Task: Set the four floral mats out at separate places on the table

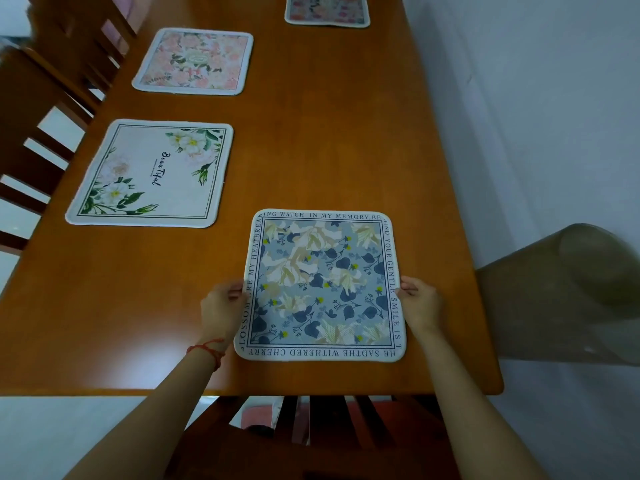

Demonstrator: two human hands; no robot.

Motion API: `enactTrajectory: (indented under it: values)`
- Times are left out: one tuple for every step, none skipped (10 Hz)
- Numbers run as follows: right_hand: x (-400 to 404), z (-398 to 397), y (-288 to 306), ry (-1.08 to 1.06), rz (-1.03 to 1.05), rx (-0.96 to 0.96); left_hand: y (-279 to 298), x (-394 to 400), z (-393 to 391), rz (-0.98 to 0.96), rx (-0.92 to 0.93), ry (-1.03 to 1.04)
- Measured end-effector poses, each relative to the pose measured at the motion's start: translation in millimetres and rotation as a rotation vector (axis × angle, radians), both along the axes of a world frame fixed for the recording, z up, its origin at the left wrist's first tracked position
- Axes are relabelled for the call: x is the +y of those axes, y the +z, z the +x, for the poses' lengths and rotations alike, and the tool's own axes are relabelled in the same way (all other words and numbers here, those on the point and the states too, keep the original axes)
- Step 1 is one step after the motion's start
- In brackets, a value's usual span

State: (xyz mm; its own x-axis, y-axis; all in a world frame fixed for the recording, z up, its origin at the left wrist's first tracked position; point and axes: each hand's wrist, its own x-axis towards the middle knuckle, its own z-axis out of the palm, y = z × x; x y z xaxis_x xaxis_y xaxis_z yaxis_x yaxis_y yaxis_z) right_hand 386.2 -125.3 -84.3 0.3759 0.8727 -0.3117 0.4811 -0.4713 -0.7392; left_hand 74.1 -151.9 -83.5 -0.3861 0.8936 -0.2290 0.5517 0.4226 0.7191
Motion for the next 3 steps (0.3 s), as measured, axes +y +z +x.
enactTrajectory:
  values:
    - [-5, 0, 5, 0.032, 0.006, -0.042, 2, 0, 2, -0.008, 0.03, -0.038]
    - [-9, 2, 10, 0.11, 0.032, -0.117, 5, 1, 7, 0.022, 0.086, -0.103]
    - [-14, -3, 24, 0.167, 0.054, -0.146, 17, 4, 21, 0.088, 0.128, -0.2]
